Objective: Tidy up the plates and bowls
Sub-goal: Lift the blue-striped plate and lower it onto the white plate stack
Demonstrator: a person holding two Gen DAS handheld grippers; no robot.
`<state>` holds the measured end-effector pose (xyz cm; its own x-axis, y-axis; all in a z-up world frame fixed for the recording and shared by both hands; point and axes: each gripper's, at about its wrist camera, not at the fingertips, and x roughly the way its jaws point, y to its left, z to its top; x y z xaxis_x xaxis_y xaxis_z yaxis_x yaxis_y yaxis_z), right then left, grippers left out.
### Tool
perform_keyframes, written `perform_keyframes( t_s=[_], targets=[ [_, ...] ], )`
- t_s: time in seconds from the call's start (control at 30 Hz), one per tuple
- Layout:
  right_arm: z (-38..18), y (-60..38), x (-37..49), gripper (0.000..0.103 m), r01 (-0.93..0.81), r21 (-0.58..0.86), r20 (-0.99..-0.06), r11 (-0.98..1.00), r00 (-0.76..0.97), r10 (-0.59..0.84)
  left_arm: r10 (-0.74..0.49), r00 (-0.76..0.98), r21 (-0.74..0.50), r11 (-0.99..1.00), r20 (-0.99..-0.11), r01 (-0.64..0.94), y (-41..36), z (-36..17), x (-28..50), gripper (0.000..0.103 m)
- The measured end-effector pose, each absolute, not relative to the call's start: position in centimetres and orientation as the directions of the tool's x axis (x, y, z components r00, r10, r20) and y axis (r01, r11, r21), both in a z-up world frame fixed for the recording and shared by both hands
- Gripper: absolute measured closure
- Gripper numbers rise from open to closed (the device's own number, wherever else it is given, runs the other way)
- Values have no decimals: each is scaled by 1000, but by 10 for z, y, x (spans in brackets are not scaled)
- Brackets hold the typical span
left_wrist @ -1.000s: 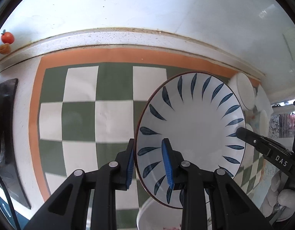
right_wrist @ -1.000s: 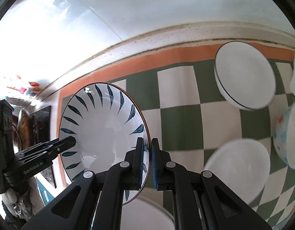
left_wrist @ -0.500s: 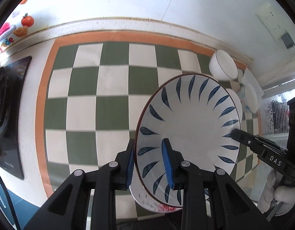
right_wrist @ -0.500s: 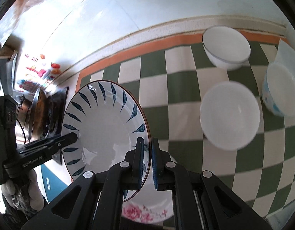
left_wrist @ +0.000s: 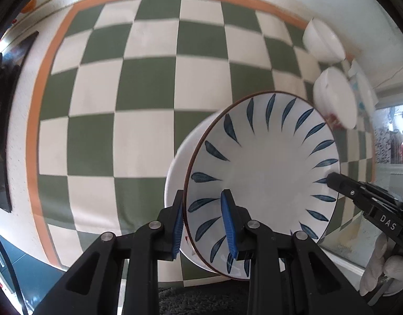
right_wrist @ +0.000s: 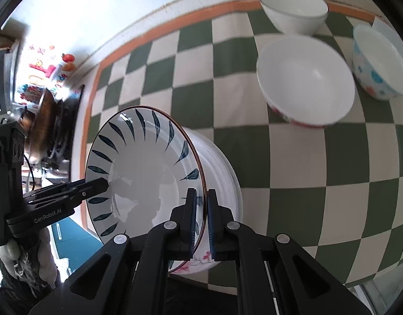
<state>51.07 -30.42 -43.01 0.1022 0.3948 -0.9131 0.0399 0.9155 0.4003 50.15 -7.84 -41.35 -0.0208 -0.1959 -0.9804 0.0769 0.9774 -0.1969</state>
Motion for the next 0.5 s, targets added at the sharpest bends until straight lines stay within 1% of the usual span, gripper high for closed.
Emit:
perform_keyframes(
  t_s=[0.3, 0.5],
  targets=[
    [-459, -303, 503, 94, 12, 393, -919, 919, 40, 393, -129, -59, -133, 989, -990, 63, -85, -436, 494, 78],
    [-472, -298, 507, 94, -10, 380, -925, 925, 8, 380, -117, -51, -120, 991, -992, 53, -88, -437, 494, 78]
  ],
)
